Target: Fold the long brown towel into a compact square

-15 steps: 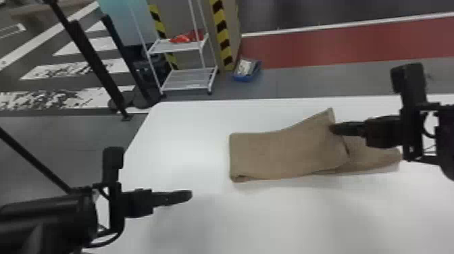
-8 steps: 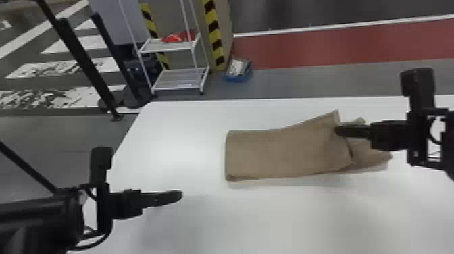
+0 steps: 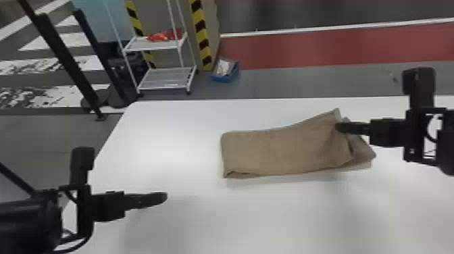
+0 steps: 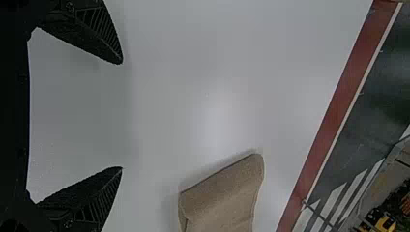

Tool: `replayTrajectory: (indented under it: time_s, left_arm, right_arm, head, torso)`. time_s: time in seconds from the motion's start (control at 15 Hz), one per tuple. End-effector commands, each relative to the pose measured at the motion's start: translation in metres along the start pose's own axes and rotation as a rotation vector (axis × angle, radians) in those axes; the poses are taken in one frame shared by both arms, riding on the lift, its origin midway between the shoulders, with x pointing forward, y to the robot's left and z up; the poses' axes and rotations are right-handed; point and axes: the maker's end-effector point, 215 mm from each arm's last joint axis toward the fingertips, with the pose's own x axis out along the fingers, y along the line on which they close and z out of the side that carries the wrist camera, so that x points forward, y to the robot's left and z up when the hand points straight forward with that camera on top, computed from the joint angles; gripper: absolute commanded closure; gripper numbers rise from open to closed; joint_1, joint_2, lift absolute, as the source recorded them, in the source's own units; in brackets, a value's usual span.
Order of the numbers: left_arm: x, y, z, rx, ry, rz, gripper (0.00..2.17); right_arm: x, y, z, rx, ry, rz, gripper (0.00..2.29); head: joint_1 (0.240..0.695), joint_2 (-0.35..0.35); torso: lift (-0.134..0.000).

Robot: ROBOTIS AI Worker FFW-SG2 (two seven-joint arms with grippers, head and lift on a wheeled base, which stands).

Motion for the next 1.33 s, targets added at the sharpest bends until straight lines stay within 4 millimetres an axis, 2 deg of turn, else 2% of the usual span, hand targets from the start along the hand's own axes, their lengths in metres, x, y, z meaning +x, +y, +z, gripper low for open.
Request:
replayTrajectory:
  time_s: [0.0, 0.13, 0.33, 0.53, 0.6, 0.73, 0.93, 1.2, 1.27]
  left_arm:
    - [-0.002, 0.002, 0.002, 0.002, -0.002, 0.003, 0.1]
    - [-0.001, 0.003, 0.001, -0.001, 0.0, 0.003, 0.1]
    - [0.004, 0.001, -0.003, -0.006, 0.009, -0.004, 0.1]
    - [0.003, 0.005, -0.004, -0.012, 0.007, 0.003, 0.1]
    - [0.002, 0.006, -0.002, -0.01, 0.002, 0.005, 0.1]
    - [0.002, 0.007, -0.002, -0.013, 0.001, 0.007, 0.1]
    - [0.008, 0.005, -0.002, -0.013, 0.002, 0.0, 0.1]
    - [0.009, 0.006, -0.003, -0.016, 0.005, 0.002, 0.1]
    - [0.008, 0.007, -0.004, -0.018, 0.005, 0.003, 0.1]
  right_arm:
    - [-0.014, -0.005, 0.017, 0.034, -0.027, -0.006, 1.3]
    - [-0.021, -0.015, 0.018, 0.06, -0.03, -0.023, 1.3]
    - [-0.015, -0.031, 0.011, 0.063, -0.029, -0.046, 1.3]
    - [-0.012, -0.03, 0.011, 0.059, -0.022, -0.045, 1.3]
    - [-0.017, -0.027, 0.017, 0.069, -0.038, -0.031, 1.3]
    - [-0.034, -0.033, 0.028, 0.124, -0.078, -0.026, 1.3]
    - [-0.03, -0.044, 0.012, 0.125, -0.065, -0.051, 1.3]
    - [-0.032, -0.055, 0.019, 0.137, -0.071, -0.07, 1.3]
    - [-0.034, -0.061, 0.017, 0.132, -0.065, -0.09, 1.11]
  head:
    - [0.695, 0.198]
    - [0.695, 0.195]
    - [0.695, 0.174]
    - [0.695, 0.16]
    - [0.695, 0.159]
    - [0.695, 0.164]
    - [0.695, 0.154]
    - [0.695, 0.135]
    - [0.695, 0.131]
  torso:
    - [-0.125]
    - [-0.125]
    - [-0.125]
    - [-0.125]
    - [-0.125]
    - [-0.125]
    - [-0.125]
    - [-0.125]
    - [-0.125]
